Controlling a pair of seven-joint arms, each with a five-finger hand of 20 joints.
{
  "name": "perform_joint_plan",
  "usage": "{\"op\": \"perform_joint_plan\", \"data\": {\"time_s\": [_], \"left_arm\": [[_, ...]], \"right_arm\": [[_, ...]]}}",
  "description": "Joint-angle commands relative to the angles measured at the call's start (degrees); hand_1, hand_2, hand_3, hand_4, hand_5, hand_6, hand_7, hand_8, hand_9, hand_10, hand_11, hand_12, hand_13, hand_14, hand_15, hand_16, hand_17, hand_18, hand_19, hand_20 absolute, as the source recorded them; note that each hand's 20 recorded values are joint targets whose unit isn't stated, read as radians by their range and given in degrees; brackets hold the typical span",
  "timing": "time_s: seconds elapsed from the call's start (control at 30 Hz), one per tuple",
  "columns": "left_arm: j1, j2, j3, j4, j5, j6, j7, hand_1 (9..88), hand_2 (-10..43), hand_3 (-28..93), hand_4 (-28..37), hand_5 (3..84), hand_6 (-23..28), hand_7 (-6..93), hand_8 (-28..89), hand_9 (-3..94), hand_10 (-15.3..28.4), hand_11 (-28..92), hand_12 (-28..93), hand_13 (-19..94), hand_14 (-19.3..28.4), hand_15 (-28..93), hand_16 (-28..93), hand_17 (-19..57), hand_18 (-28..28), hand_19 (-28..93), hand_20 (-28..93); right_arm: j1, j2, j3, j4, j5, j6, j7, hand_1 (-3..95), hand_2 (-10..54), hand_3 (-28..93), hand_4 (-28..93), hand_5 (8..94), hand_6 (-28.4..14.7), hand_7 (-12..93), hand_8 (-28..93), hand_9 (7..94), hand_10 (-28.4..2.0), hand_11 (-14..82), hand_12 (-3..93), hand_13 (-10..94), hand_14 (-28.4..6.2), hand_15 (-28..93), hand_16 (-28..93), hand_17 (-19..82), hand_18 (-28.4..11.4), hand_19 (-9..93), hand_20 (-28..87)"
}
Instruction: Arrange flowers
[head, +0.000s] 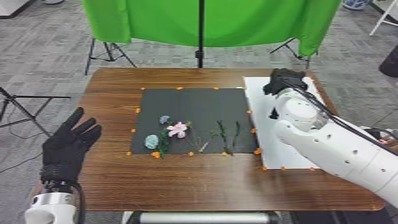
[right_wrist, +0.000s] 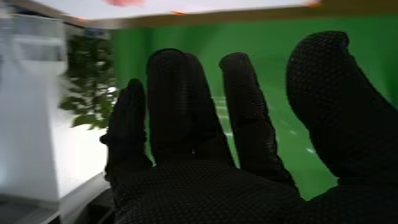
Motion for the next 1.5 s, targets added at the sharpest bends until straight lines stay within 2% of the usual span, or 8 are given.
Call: {"op": "perform_joint_plan", "data": {"time_s": [0.03, 0.43, 0.57, 0.7, 0.83, 1.0, 1.2, 1.5], "left_arm": [[-0.76, -0.89, 0.9, 0.5, 0.65, -0.5, -1.32, 21.2, 6.7, 80, -28.3, 35.8, 7.6, 6.8, -8, 31.8, 19.6, 22, 11, 20, 27.2, 55, -11, -8.2, 28.4, 58, 0], [-0.49, -1.26, 0.6, 0.46, 0.79, -0.45, -1.67, 21.3, 6.6, 80, -28.3, 35.8, 7.6, 6.9, -8, 31.8, 19.6, 22, 11, 20, 27.2, 55, -11, -8.2, 28.4, 58, 0], [-0.49, -1.37, 0.74, 0.51, 0.79, -0.56, -1.24, 21.3, 6.7, 80, -28.3, 35.8, 7.6, 6.9, -8, 31.9, 19.6, 22, 11, 20, 27.1, 54, -11, -8.2, 28.4, 58, 0], [-0.24, -1.65, 0.46, 0.4, 0.87, -0.45, -1.15, 21.3, 6.7, 80, -28.3, 35.8, 7.6, 7.0, -8, 31.9, 19.6, 22, 11, 20, 27.1, 55, -11, -8.2, 28.4, 58, 0], [-0.14, -1.81, 0.21, 0.32, 0.86, -0.28, -0.93, 21.3, 6.7, 80, -28.3, 35.8, 7.6, 7.0, -8, 31.8, 19.6, 22, 10, 20, 27.1, 54, -11, -8.2, 28.4, 58, 0], [0.19, -1.91, 0.13, 0.16, 0.85, -0.27, -0.86, 21.3, 6.7, 80, -28.3, 35.8, 7.6, 7.0, -8, 31.9, 19.6, 22, 11, 20, 27.1, 55, -11, -8.2, 28.4, 58, 0], [0.53, -2.43, -0.46, 0.02, 1.39, -0.53, -1.63, 21.3, 6.8, 80, -28.3, 35.8, 7.6, 7.0, -8, 31.8, 19.6, 22, 11, 20, 27.1, 55, -11, -8.2, 28.4, 58, 0], [0.54, -2.2, -0.17, -0.09, 1.39, -0.66, -1.57, 21.4, 6.8, 80, -28.3, 35.8, 7.6, 7.0, -8, 31.8, 19.6, 22, 11, 20, 27.2, 55, -11, -8.2, 28.4, 58, 0]], "right_arm": [[-1.23, 1.93, -0.09, 1.71, -1.03, -5.33, 1.77, 36.0, -9.5, 85, -28, 50.0, -0.4, 20, -15, 47.0, -16.9, 26.5, 15.2, 40, -15.1, 79, 8, 8, -21.5, 75, 50], [-0.21, 1.48, -4.25, 5.42, -3.84, -4.11, 1.38, 38.1, -9.5, 84, -28, 55.8, 3.5, 23, -16, 53.9, -14.1, 27.6, 15.5, 44, -12.8, 77, 10, 10, -21.0, 75, 50], [0.69, 1.33, -6.84, 6.97, -5.49, -1.09, 1.61, 44.3, -9.5, 78, -28, 65.5, 5.0, 23, -10, 65.4, -10.0, 28.9, 17.4, 54, -8.8, 74, 17, 15, -20.0, 78, 48], [0.17, 1.72, -7.89, 7.52, -7.24, 2.25, 1.54, 53.7, -9.5, 69, -28, 77.6, 5.6, 26, -4, 85.4, -5.2, 13.7, 34.3, 65, -3.7, 68, 27, 21, -19.4, 81, 46], [-0.7, 2.49, -7.33, 6.6, -8.46, 5.9, 1.4, 56.3, -9.5, 67, -28, 83.1, 5.8, 24, -2, 92.0, -3.2, 15.8, 37.2, 71, -2.7, 68, 28, 25, -19.3, 83, 46], [-0.63, 3.26, -5.85, 3.48, -10.15, 9.62, 0.51, 57.2, -9.5, 68, -28, 84.4, 5.4, 23, -1, 93.0, -3.4, 15.8, 37.8, 72, -2.7, 68, 29, 26, -19.6, 84, 46], [-0.1, 4.61, -6.21, -6.42, -12.45, 13.44, -4.77, 56.5, -9.5, 70, -28, 85.3, 4.5, 22, 0, 93.3, -3.8, 15.4, 38.5, 72, -3.1, 68, 30, 26, -20.1, 85, 46], [-2.94, -1.58, -9.21, -16.18, -15.93, 7.76, -15.2, 55.4, -9.5, 72, -28, 84.0, 4.1, 23, 1, 91.5, -4.9, 17.2, 40.2, 69, -3.5, 70, 30, 23, -19.4, 84, 46]]}}
